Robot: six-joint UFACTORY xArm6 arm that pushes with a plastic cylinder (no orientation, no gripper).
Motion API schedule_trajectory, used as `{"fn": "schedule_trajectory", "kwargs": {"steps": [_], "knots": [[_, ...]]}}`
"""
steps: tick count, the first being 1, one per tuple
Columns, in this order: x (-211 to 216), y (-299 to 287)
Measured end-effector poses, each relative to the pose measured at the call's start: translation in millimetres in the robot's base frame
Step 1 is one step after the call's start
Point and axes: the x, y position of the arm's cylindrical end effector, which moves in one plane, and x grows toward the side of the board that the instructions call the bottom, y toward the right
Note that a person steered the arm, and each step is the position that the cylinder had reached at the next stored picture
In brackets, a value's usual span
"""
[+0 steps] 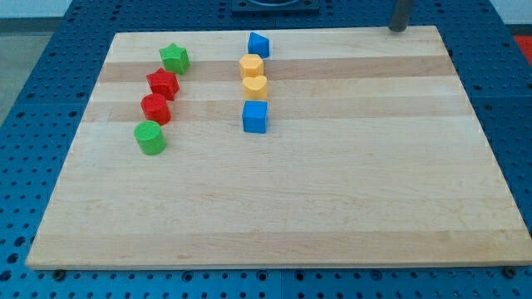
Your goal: Slide the yellow hexagon along with green star down a bit
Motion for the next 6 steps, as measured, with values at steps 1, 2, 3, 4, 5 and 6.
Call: {"fn": "schedule_trajectory", "kwargs": {"steps": [1,2,3,4,5,6], "knots": [[0,0],[0,4],[1,4],[7,4],[7,4],[21,-14]]}}
